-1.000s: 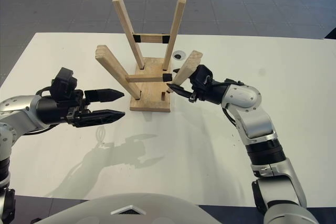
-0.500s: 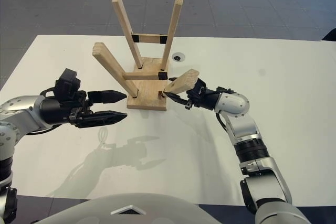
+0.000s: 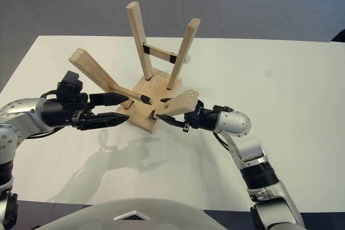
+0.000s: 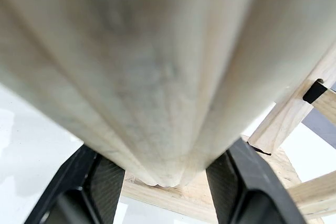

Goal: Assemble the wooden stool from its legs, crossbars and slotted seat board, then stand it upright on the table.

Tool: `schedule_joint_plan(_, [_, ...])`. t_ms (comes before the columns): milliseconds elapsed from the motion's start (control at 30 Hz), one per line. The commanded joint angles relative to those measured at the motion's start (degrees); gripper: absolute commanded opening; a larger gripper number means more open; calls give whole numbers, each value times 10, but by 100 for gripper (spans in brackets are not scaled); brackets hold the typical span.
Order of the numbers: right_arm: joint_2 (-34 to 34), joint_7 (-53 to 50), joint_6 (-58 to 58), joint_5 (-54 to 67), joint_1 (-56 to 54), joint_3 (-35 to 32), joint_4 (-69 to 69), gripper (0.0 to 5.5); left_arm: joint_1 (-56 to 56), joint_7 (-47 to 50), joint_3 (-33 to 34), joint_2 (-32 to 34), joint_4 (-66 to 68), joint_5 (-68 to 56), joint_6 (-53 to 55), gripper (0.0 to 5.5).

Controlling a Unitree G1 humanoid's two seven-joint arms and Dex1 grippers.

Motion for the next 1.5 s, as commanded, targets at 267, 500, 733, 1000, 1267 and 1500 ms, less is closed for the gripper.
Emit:
schedule_joint_plan(267, [28,-82,201,69,-20,-32,-153,203,-1,4,5,-5,0,12,-5,369])
schedule_joint_plan(500, [23,-73,187,35,-15,-27,-112,203,-2,5,6,-7,0,12,-4,369])
schedule_joint_plan(733, [31,-55,148,-6,-3,-6,-51,203,7,6,9,-9,-4,14,-8,369])
schedule_joint_plan(1000, [39,-106,260,-18,14,18,-70,203,12,9,14,-9,-8,14,-8,369])
schedule_joint_plan(1267, [-69,-128,377,-28,30,-28,-70,203,23,23,16,-15,-14,16,-15,369])
schedule_joint_plan(1500, [-113,-75,178,-77,9,-41,43,203,26,29,16,-16,-13,15,-19,369])
